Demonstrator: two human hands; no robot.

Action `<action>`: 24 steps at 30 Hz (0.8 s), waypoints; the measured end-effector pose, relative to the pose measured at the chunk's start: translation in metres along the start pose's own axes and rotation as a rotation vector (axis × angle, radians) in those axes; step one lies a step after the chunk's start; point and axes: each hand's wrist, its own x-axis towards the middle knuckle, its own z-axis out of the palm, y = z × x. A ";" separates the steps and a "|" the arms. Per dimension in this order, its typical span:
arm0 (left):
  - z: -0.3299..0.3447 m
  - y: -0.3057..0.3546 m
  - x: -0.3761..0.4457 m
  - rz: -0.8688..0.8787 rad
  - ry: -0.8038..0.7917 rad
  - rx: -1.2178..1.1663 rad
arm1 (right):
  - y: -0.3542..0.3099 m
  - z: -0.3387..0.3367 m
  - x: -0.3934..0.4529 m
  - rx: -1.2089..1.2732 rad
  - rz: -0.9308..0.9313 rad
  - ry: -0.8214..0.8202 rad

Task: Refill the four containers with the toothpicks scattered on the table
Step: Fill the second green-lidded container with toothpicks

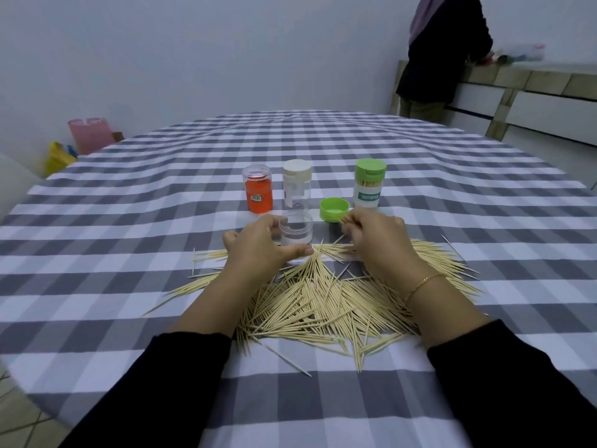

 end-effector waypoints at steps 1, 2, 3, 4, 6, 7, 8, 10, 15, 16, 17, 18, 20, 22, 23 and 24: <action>0.000 0.000 0.000 -0.001 0.000 -0.002 | -0.001 -0.001 0.001 0.117 0.023 0.004; 0.000 -0.001 0.000 -0.002 -0.002 -0.004 | -0.001 -0.001 0.001 0.228 0.050 0.008; 0.000 -0.001 0.000 -0.004 -0.004 -0.005 | -0.002 -0.001 0.002 0.326 0.076 0.012; 0.001 -0.001 0.001 -0.006 -0.005 -0.006 | -0.002 -0.001 0.003 0.411 0.099 0.020; 0.001 -0.001 0.001 -0.006 -0.005 -0.009 | -0.003 -0.002 0.004 0.553 0.143 0.050; 0.001 -0.001 0.002 -0.006 -0.006 -0.014 | -0.003 -0.004 0.004 0.620 0.165 0.065; 0.001 -0.001 0.002 -0.003 -0.007 -0.018 | -0.004 -0.005 0.004 0.692 0.188 0.076; 0.001 -0.002 0.002 0.003 -0.006 -0.018 | -0.004 -0.006 0.005 0.829 0.227 0.091; 0.001 -0.001 0.001 0.010 0.000 -0.005 | -0.018 -0.010 0.012 0.979 0.225 0.173; 0.001 -0.001 0.001 0.006 0.002 -0.006 | -0.023 -0.011 0.014 1.006 0.216 0.189; 0.001 -0.001 0.001 0.002 0.003 -0.007 | -0.029 -0.013 0.016 1.028 0.206 0.204; 0.001 -0.001 0.001 0.000 0.003 -0.008 | -0.035 -0.014 0.018 1.046 0.196 0.218; 0.001 -0.002 0.002 -0.001 0.001 -0.013 | -0.047 -0.014 0.021 1.088 0.172 0.232; 0.002 -0.002 0.004 0.000 0.000 -0.014 | -0.057 -0.011 0.022 1.110 0.136 0.220; 0.002 -0.002 0.004 0.002 0.000 -0.006 | -0.060 -0.008 0.021 1.104 0.116 0.202; 0.002 -0.002 0.004 0.003 0.000 0.002 | -0.063 -0.004 0.020 1.088 0.101 0.178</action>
